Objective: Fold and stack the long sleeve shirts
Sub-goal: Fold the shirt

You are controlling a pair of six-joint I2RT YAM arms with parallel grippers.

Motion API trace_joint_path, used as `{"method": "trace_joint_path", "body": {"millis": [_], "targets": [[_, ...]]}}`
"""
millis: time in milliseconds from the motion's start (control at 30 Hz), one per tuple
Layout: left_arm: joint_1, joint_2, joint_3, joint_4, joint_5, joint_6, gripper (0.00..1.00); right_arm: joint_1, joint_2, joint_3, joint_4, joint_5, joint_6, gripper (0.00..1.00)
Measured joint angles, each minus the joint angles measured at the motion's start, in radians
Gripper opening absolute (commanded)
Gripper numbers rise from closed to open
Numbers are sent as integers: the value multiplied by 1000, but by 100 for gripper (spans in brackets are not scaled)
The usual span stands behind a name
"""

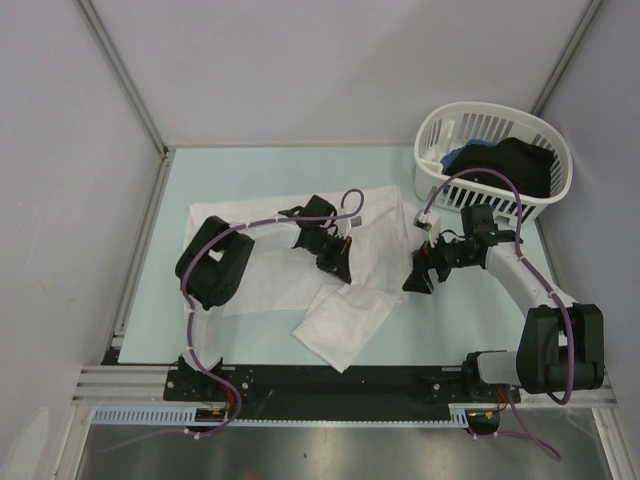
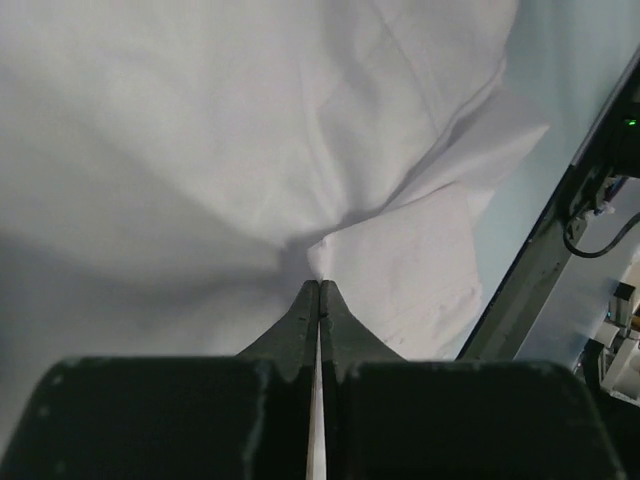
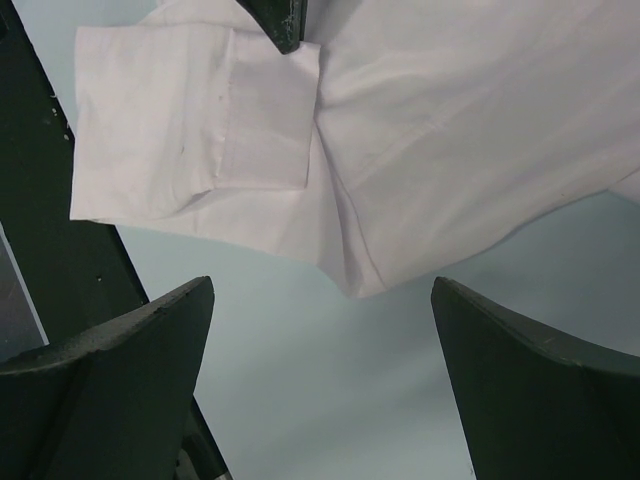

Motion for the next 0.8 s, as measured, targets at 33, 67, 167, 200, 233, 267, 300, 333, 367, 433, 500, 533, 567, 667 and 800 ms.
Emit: {"method": "trace_joint_path", "body": {"millis": [33, 67, 167, 200, 233, 267, 300, 333, 367, 433, 500, 533, 567, 667, 800], "targets": [[0, -6, 2, -2, 8, 5, 0, 0, 1, 0, 1, -4, 0, 96], [0, -18, 13, -6, 17, 16, 0, 0, 3, 2, 2, -8, 1, 97], [6, -68, 42, -11, 41, 47, 0, 0, 19, 12, 9, -22, 10, 98], [9, -94, 54, -12, 48, 60, 0, 0, 30, 21, 16, -28, 18, 98], [12, -123, 66, -14, 55, 75, 0, 0, 39, 29, 24, -35, 29, 99], [16, -153, 79, -14, 62, 88, 0, 0, 45, 36, 34, -42, 44, 100], [21, -176, 89, -13, 66, 99, 0, 0, 52, 45, 53, -51, 67, 100], [27, -205, 101, -10, 71, 110, 0, -1, 54, 51, 72, -61, 89, 100], [39, -233, 119, -10, 79, 121, 0, -2, 54, 55, 94, -73, 118, 100], [61, -267, 154, -5, 92, 138, 0, -3, 51, 59, 152, -98, 180, 100], [83, -288, 187, 11, 100, 166, 0, -3, 42, 50, 226, -119, 247, 100], [92, -296, 198, 16, 104, 180, 0, -3, 30, 39, 272, -127, 278, 100], [102, -303, 208, 23, 110, 191, 0, -3, 14, 24, 318, -134, 302, 100], [129, -314, 238, 45, 119, 214, 0, -3, -43, -33, 438, -154, 336, 100], [159, -314, 294, 84, 124, 206, 0, 13, -89, -98, 512, -162, 305, 100]]}}
